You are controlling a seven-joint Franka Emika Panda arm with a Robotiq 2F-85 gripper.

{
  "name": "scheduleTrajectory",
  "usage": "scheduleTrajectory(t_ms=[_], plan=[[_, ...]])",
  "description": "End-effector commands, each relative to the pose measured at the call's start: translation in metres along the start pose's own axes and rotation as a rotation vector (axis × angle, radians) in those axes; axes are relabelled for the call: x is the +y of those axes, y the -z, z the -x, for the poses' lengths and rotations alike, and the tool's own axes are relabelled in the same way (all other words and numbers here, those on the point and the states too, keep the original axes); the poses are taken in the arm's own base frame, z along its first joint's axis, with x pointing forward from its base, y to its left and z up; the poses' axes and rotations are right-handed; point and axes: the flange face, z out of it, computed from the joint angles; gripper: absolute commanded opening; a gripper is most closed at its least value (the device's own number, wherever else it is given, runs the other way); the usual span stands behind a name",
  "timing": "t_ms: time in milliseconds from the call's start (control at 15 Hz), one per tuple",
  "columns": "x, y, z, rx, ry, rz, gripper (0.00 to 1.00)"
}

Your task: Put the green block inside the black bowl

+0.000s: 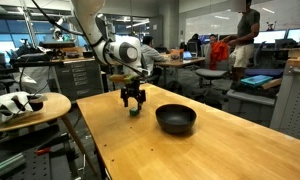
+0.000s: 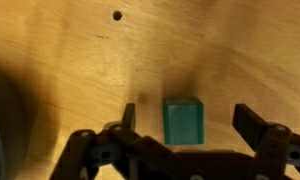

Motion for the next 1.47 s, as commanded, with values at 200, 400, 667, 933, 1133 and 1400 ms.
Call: scheduleTrajectory(t_ms=[200, 400, 667, 933, 1133, 1400], plan=[[0.001, -0.017, -0.012, 0.006, 0.035, -0.035, 0.72], [0.001, -0.015, -0.014, 0.020, 0.047, -0.036, 0.51], [0.004, -0.007, -0.012, 0.040, 0.044, -0.029, 0.21], [0.014, 0.008, -0.011, 0.065, 0.015, -0.012, 0.18], [0.026, 0.037, -0.014, 0.109, -0.008, 0.001, 0.18], [0.050, 0.087, -0.017, 0.191, -0.051, 0.028, 0.18]])
